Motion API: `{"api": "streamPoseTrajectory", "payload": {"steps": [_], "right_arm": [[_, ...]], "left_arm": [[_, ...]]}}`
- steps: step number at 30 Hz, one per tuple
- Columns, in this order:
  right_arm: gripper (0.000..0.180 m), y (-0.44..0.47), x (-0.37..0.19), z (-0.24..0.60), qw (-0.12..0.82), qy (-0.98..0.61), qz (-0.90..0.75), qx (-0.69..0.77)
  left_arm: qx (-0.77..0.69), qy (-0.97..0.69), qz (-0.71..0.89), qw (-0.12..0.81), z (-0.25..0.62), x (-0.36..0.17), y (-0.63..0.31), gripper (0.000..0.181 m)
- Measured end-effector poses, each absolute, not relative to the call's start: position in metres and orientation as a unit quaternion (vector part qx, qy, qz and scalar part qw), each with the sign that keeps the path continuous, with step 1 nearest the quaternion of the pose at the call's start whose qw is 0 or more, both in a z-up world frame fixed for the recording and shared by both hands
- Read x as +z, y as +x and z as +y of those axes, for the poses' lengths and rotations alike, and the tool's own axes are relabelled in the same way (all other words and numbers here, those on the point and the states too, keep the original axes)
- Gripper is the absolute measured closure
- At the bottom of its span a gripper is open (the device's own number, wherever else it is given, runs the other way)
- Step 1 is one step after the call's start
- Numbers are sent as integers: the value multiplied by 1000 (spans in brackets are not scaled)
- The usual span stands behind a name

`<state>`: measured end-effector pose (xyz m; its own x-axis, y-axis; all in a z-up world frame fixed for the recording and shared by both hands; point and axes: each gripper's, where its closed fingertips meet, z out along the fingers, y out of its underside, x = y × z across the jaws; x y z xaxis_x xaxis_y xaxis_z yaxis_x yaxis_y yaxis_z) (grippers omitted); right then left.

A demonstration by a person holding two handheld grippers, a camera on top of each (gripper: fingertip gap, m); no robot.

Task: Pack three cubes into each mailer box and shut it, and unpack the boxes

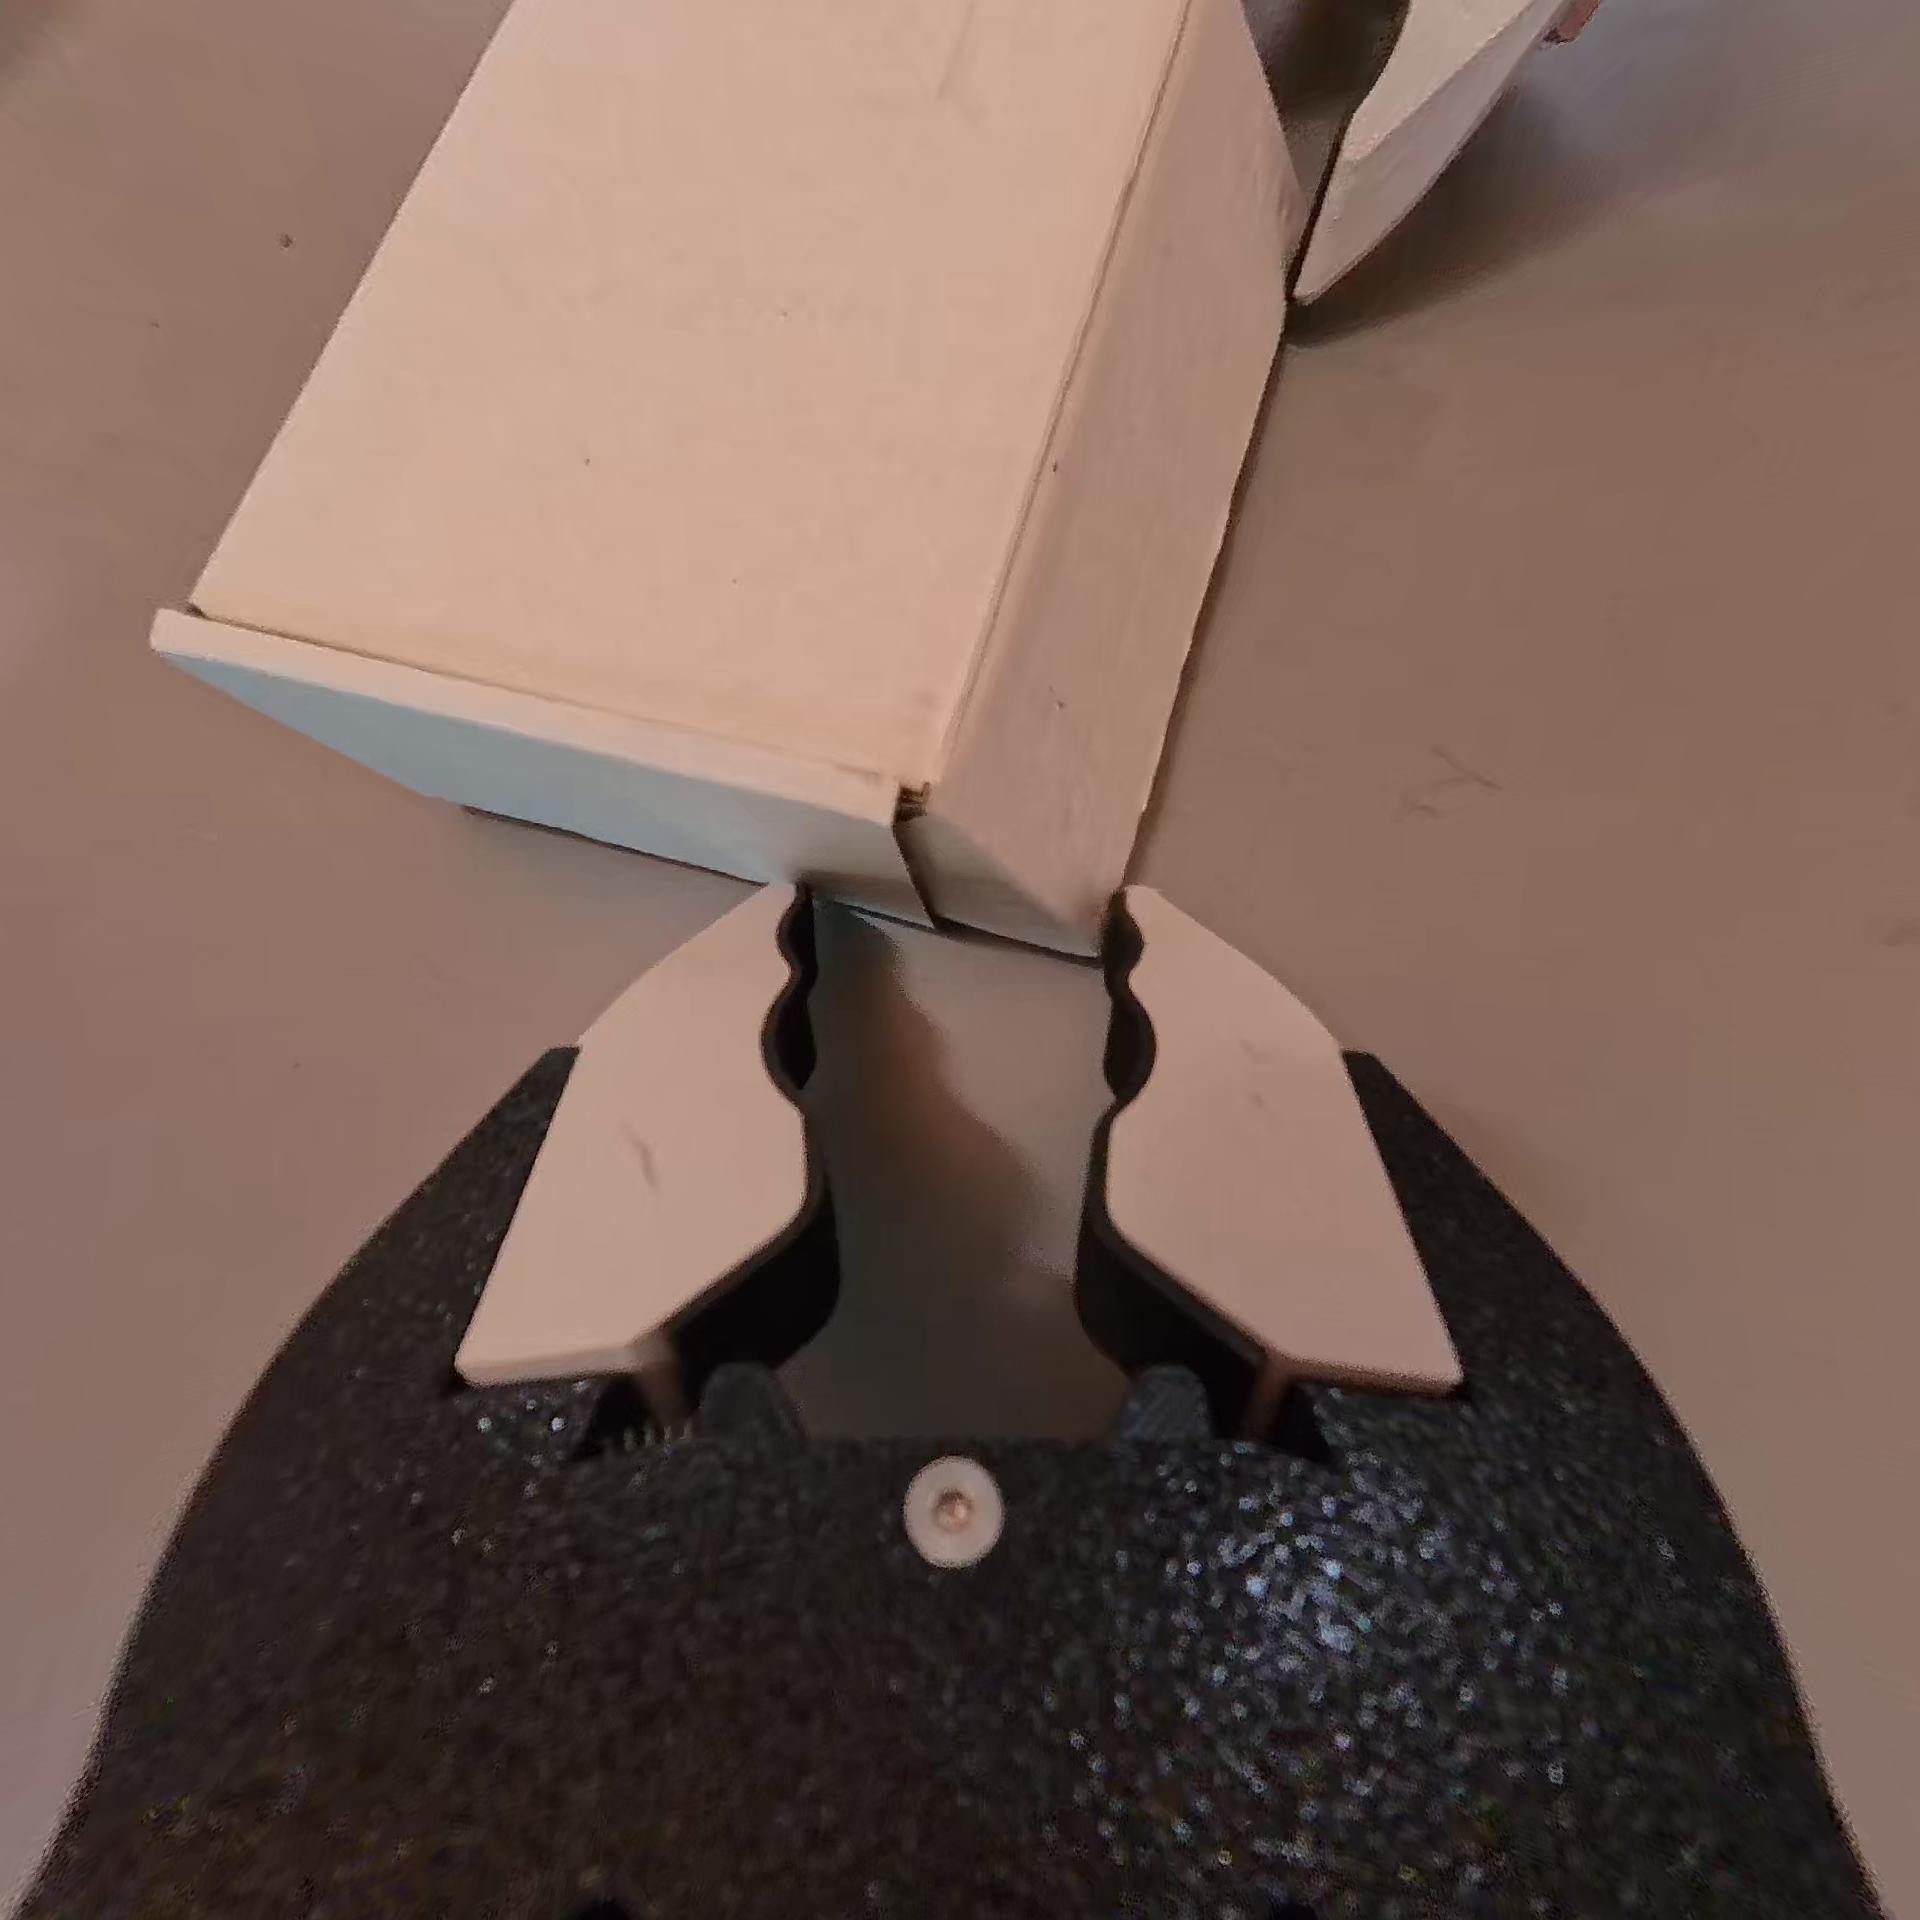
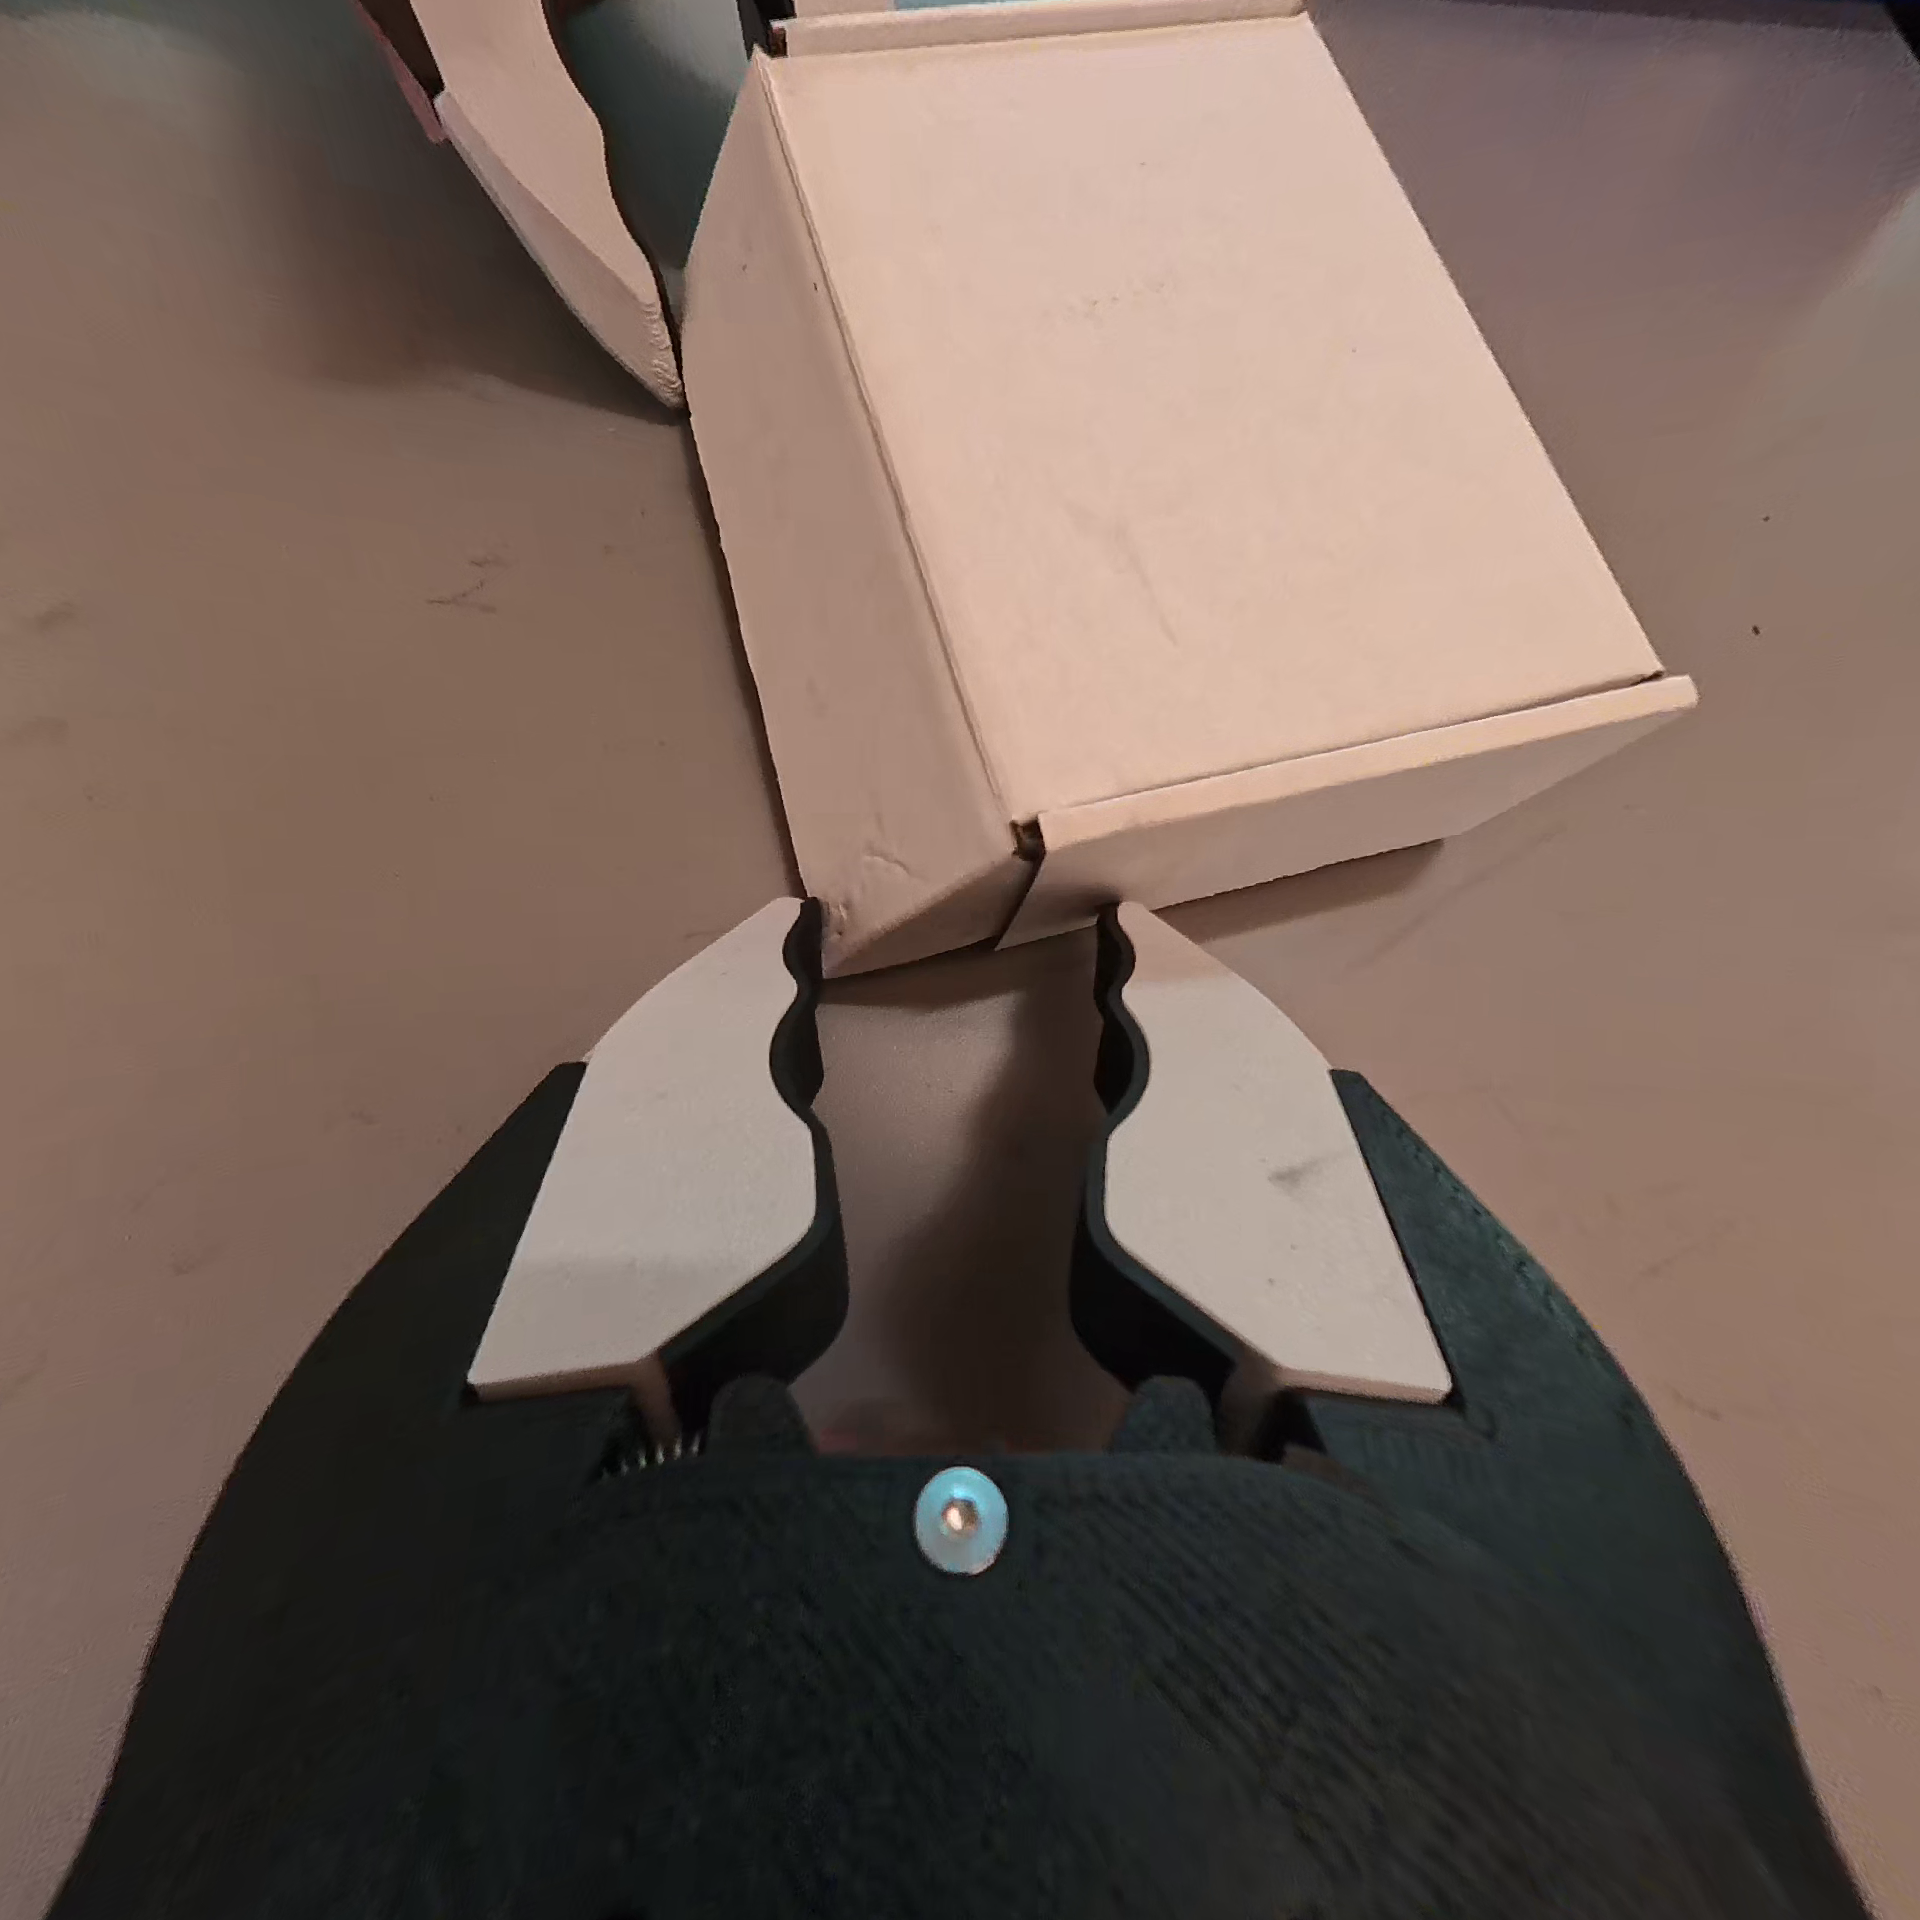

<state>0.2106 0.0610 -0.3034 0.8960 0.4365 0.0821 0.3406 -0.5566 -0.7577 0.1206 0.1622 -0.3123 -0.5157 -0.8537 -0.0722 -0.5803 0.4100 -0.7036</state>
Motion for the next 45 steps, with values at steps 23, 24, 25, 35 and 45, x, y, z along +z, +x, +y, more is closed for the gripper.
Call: {"api": "streamPoseTrajectory", "payload": {"steps": [23,24,25,35,45], "right_arm": [[126,213,-301,61,396,-875,-229,156],[126,213,-301,61,396,-874,-231,160],[127,213,-301,61,397,-873,-232,162],[144,217,-306,65,390,-881,-264,41],[144,221,-304,66,420,-876,-235,35]], "left_arm": [[-367,-444,796,187,163,-304,122,127],[-368,-444,795,187,163,-304,122,127],[-366,-444,796,190,164,-304,122,128],[-316,-420,812,256,175,-306,132,144],[-313,-436,804,255,175,-307,132,146]]}}
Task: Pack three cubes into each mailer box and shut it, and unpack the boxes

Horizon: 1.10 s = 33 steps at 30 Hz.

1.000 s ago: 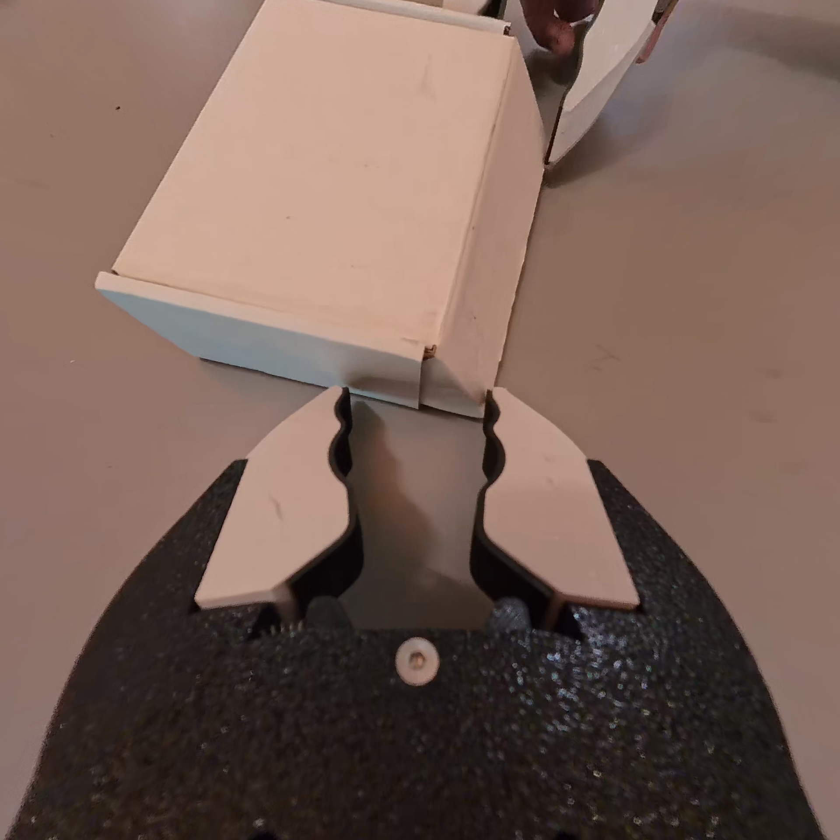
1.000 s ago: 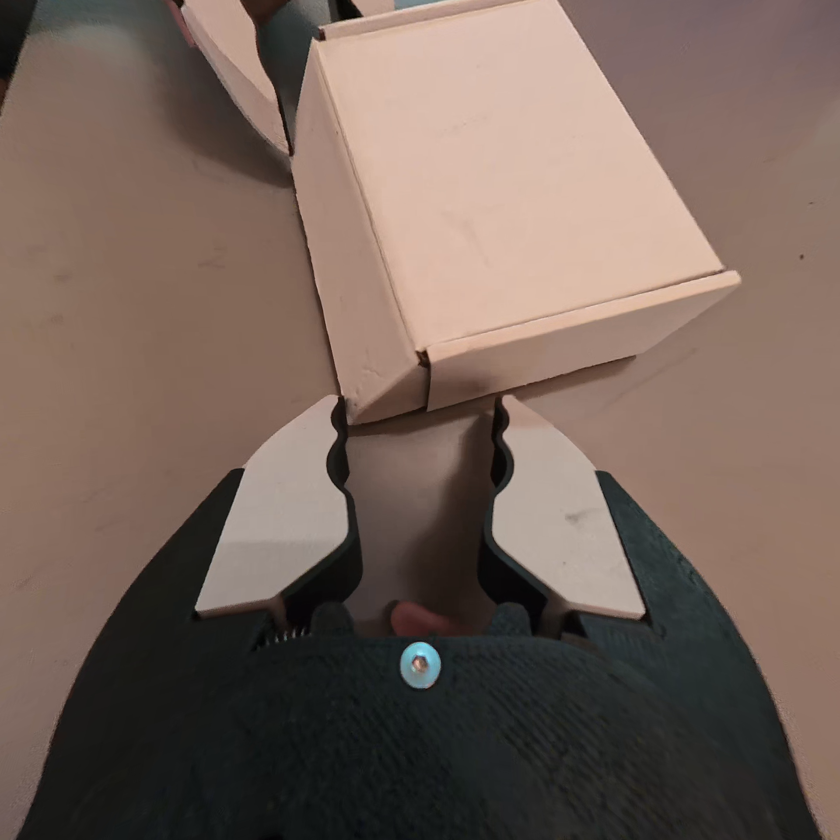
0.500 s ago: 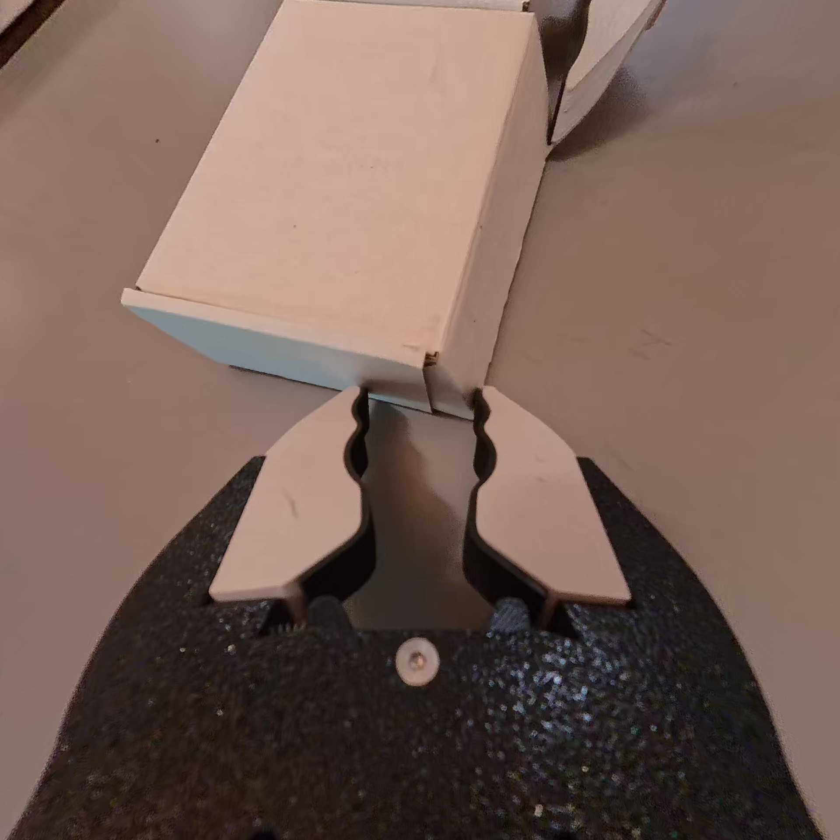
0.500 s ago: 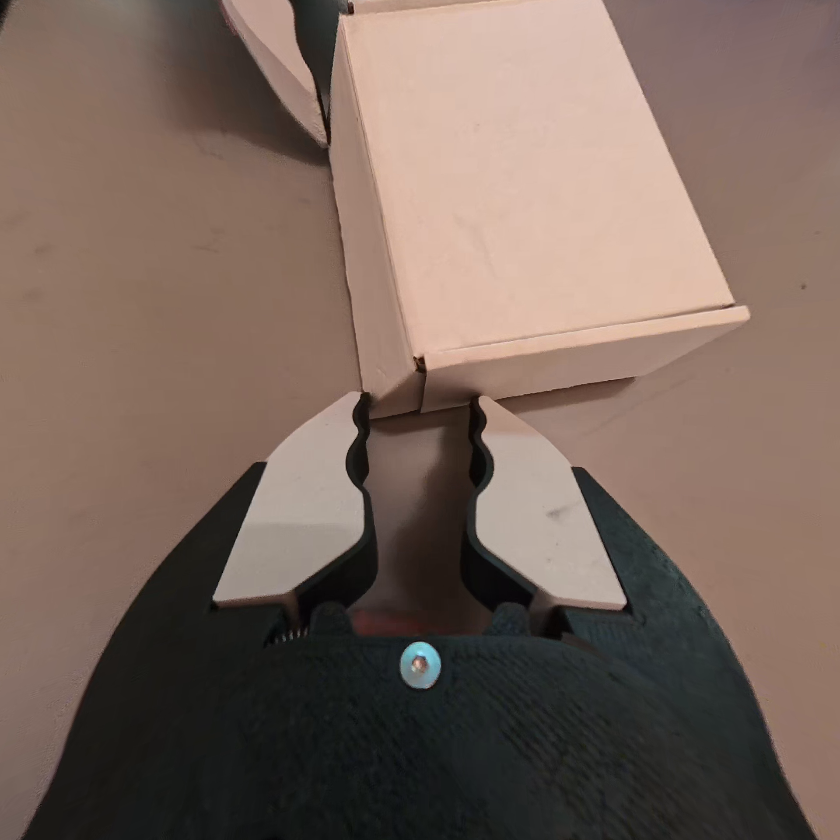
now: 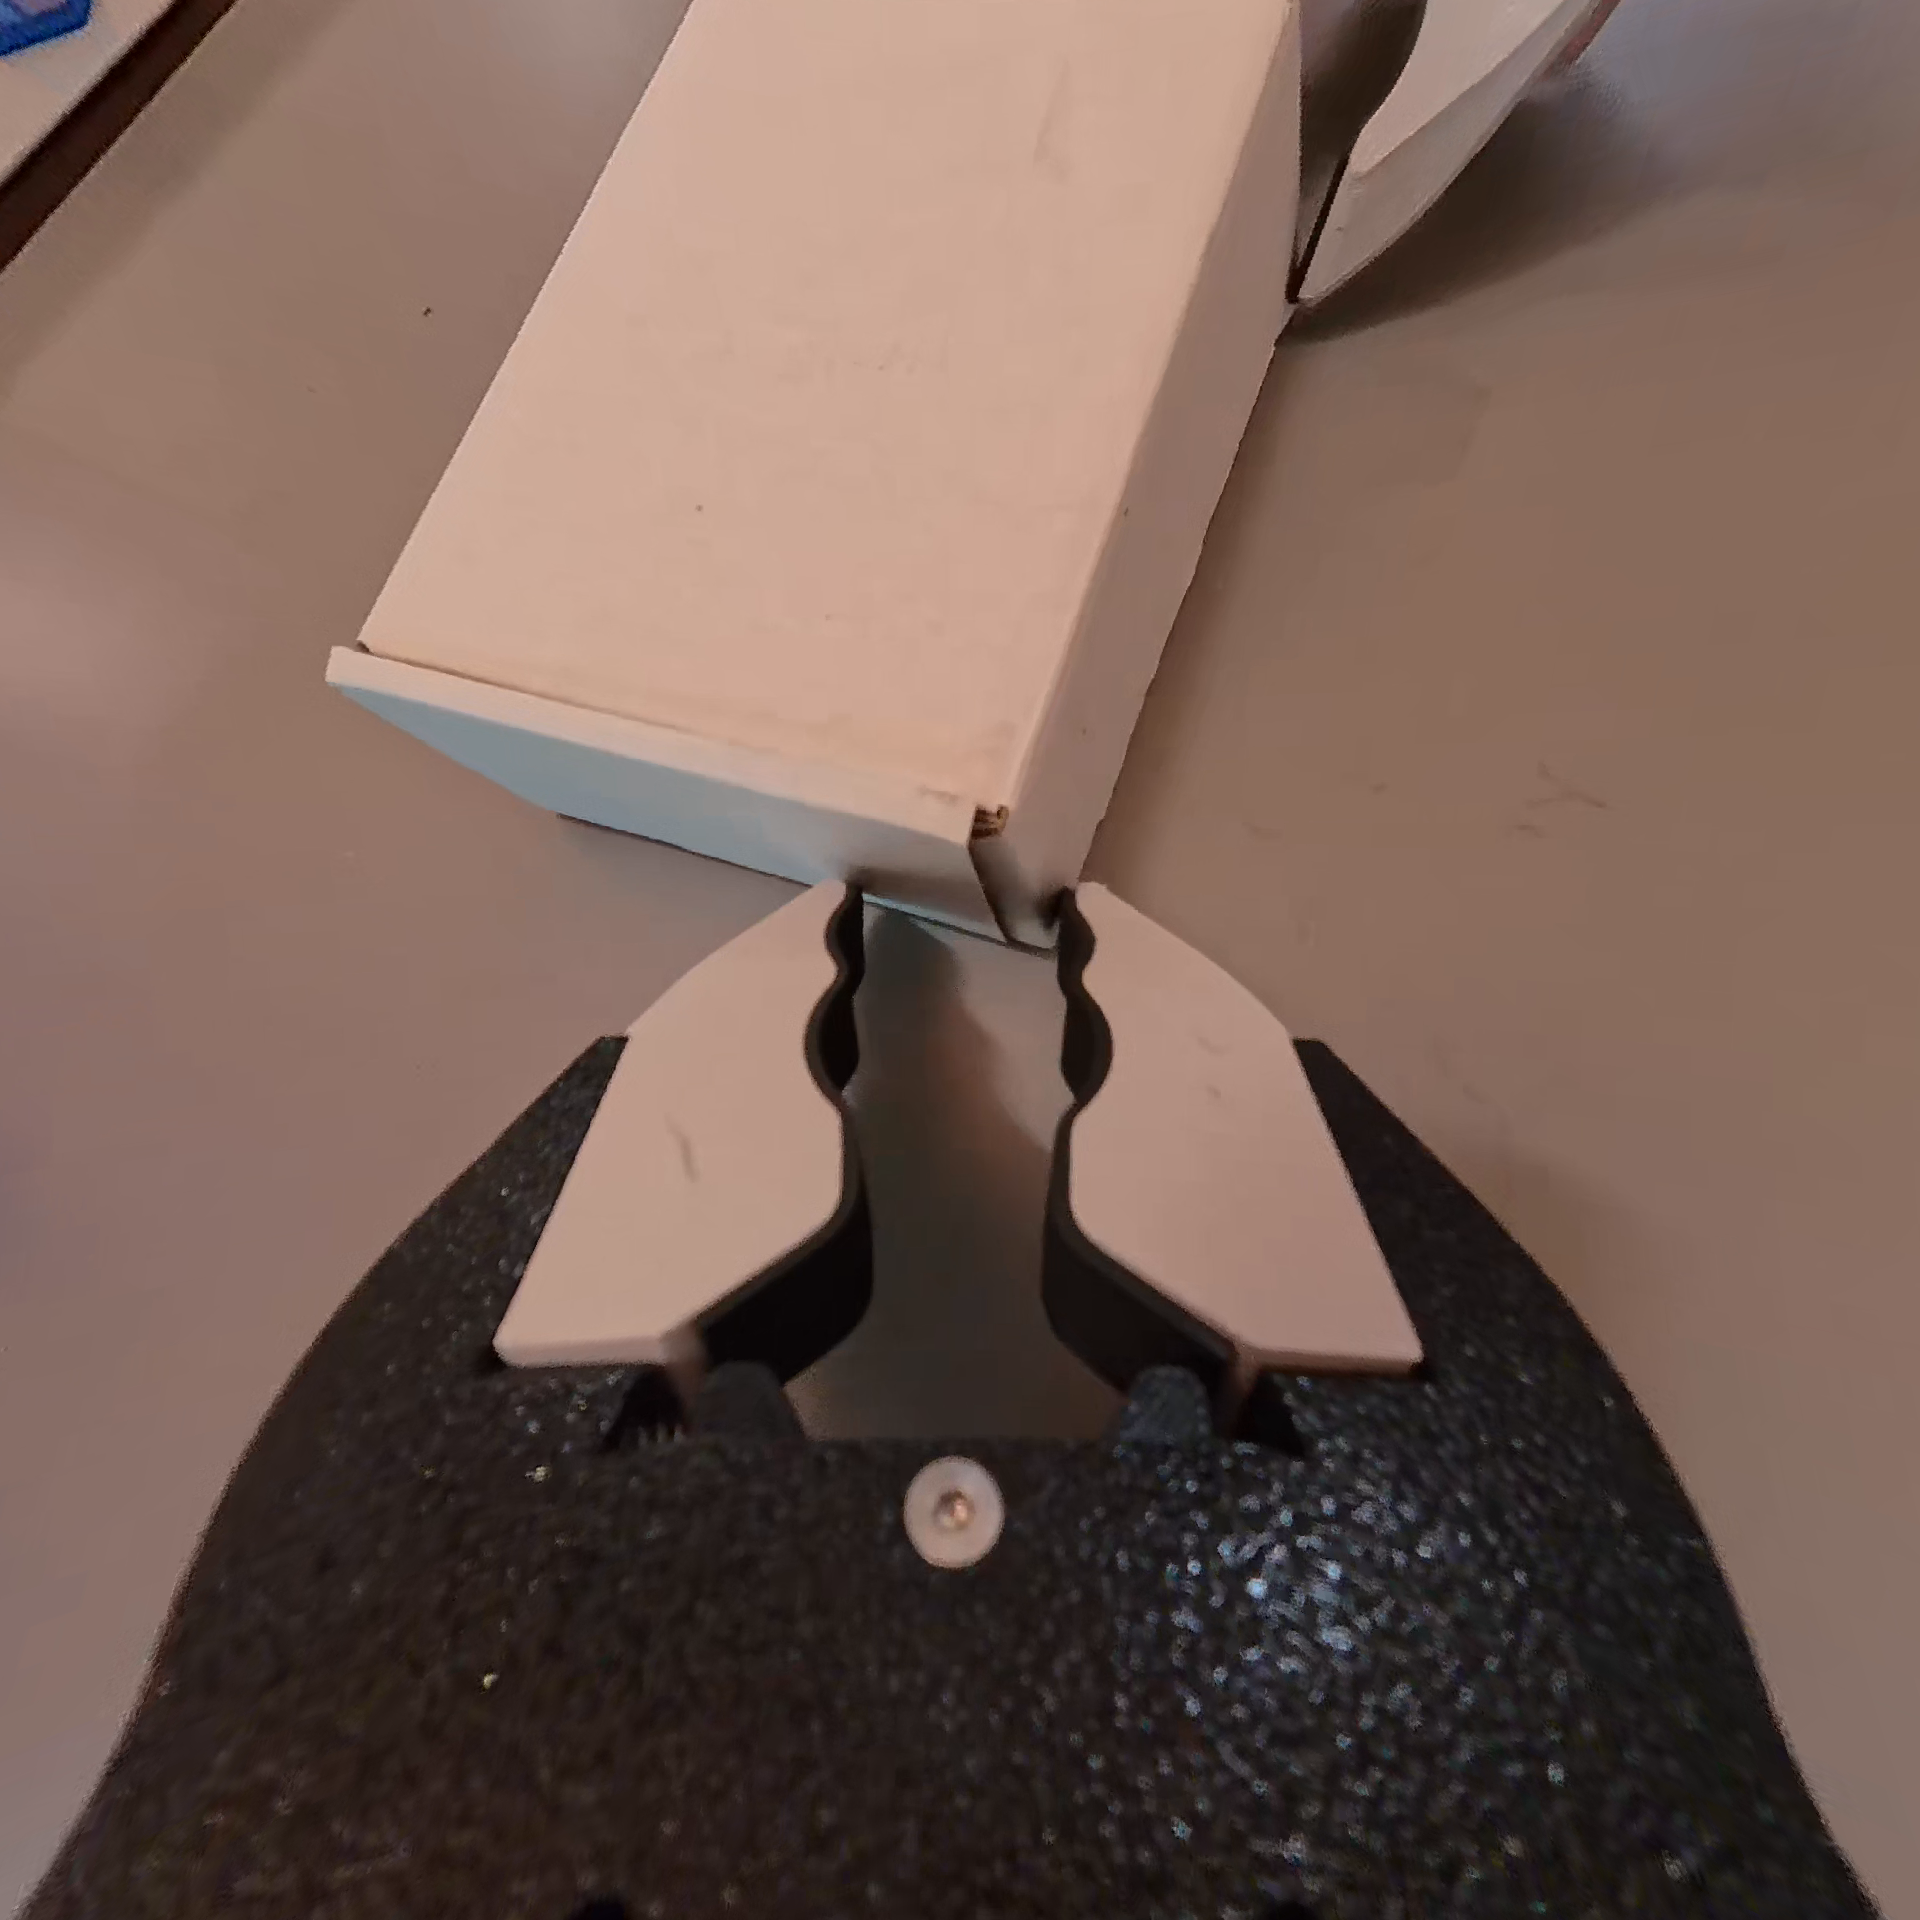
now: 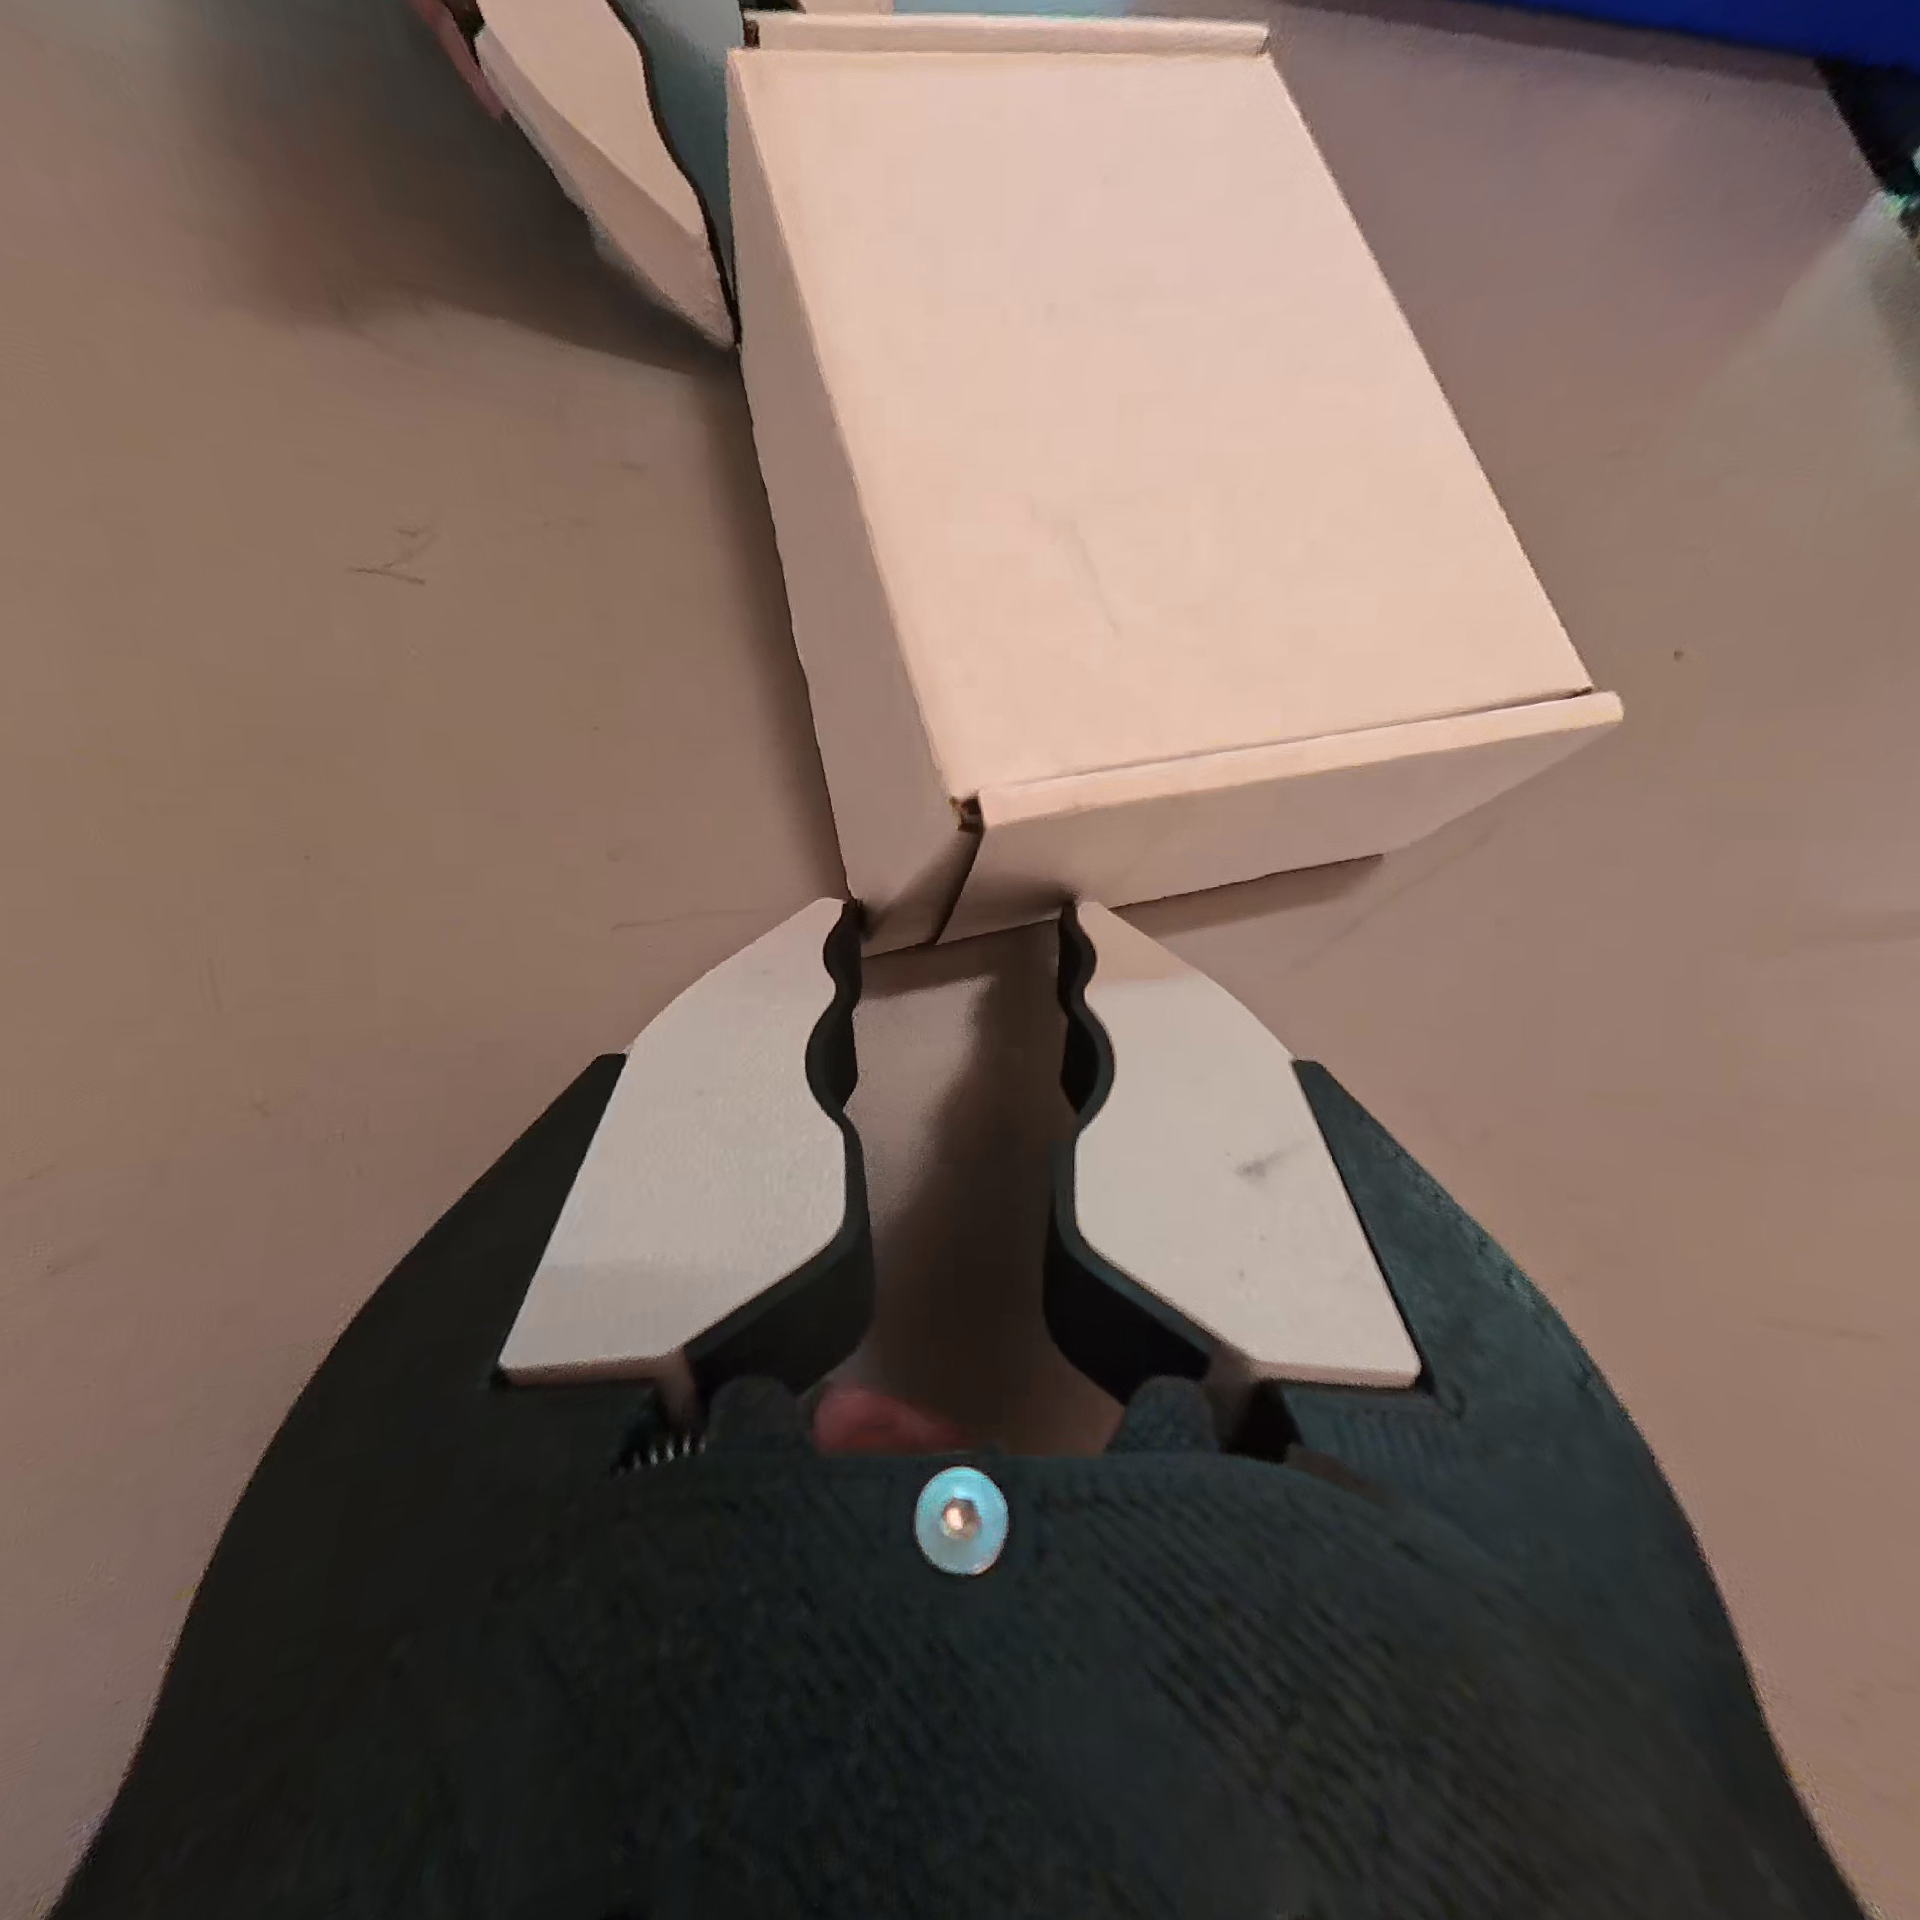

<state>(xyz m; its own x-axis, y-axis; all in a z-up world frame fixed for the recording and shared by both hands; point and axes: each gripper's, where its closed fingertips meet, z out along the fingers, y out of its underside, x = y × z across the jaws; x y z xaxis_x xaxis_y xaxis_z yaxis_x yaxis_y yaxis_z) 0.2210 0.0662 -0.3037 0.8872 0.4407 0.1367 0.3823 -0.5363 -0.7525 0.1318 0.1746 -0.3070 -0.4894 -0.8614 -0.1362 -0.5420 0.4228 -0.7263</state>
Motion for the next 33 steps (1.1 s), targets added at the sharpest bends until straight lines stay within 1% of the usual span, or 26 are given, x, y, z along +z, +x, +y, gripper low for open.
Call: {"api": "streamPoseTrajectory", "payload": {"steps": [1,2,4,6,8,10,11,13,24,27,33], "right_arm": [[141,222,-302,65,428,-872,-238,25],[134,223,-298,65,442,-865,-236,14],[132,223,-291,65,463,-857,-226,14],[131,224,-292,62,455,-861,-225,11],[127,227,-296,61,442,-867,-231,-1],[131,224,-298,63,438,-868,-235,2],[137,222,-299,65,435,-868,-239,6],[141,224,-300,69,435,-869,-235,-3],[146,225,-302,72,430,-878,-212,-8],[148,224,-302,71,424,-881,-208,-22],[149,224,-302,70,429,-879,-208,-17]], "left_arm": [[-315,-433,806,253,174,-307,131,146],[-314,-429,808,255,173,-307,131,145],[-312,-422,810,262,172,-307,130,145],[-316,-418,811,261,172,-306,129,146],[-324,-423,804,264,173,-303,129,143],[-330,-424,803,256,172,-303,129,144],[-328,-424,804,257,173,-303,129,144],[-320,-430,805,254,173,-305,128,146],[-303,-447,804,250,172,-309,126,155],[-292,-445,807,258,173,-310,127,160],[-298,-458,799,250,174,-310,128,161]]}}
